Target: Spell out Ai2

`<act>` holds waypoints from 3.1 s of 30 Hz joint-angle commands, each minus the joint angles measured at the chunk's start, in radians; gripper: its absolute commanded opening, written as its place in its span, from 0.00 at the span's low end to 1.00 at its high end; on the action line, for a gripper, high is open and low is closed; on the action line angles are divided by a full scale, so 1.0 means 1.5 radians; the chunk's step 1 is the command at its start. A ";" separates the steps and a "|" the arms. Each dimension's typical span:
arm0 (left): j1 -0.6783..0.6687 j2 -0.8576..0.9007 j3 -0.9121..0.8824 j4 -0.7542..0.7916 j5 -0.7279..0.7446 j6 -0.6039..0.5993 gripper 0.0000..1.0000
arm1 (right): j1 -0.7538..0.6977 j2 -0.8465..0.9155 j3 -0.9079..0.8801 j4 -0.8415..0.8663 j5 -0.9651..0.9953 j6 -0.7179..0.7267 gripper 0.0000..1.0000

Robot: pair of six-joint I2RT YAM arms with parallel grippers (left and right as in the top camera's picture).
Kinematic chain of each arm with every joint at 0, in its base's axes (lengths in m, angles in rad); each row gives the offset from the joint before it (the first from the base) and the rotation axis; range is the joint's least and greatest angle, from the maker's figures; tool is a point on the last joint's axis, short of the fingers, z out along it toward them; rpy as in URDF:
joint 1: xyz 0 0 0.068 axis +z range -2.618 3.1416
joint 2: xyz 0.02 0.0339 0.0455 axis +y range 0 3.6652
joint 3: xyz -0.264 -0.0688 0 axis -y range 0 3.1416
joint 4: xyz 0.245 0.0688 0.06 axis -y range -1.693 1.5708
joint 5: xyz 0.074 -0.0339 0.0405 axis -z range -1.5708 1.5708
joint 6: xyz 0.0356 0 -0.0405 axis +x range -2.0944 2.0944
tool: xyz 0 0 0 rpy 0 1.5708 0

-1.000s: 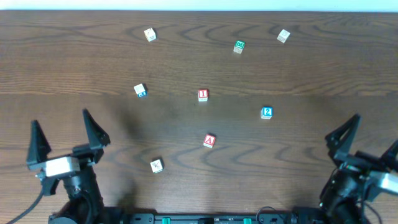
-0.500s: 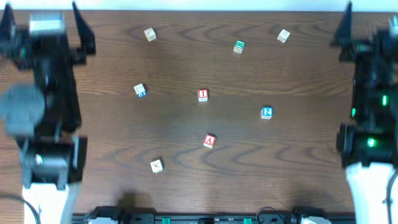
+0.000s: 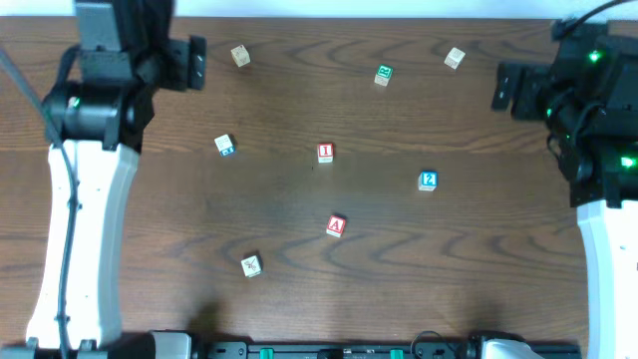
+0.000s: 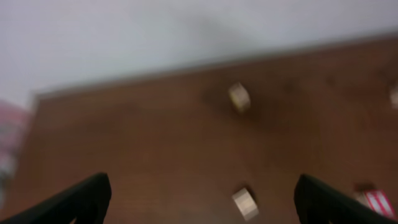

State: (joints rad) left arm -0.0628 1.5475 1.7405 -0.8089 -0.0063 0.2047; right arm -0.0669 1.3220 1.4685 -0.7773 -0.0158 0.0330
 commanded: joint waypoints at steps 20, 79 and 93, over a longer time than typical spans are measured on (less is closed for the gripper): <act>-0.002 0.173 0.003 -0.260 0.270 -0.204 0.95 | 0.024 0.101 0.004 -0.263 -0.141 0.176 0.99; -0.142 0.241 0.178 -0.225 -0.052 -0.123 0.95 | 0.415 0.535 0.289 -0.165 0.108 0.202 0.99; -0.142 0.241 0.178 -0.235 -0.052 -0.123 0.95 | 0.414 0.576 0.381 -0.157 0.102 0.222 0.93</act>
State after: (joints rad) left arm -0.2775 1.9282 2.0071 -1.1561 -0.0681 0.0196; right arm 0.5648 2.1948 1.9854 -1.0027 0.1081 0.3489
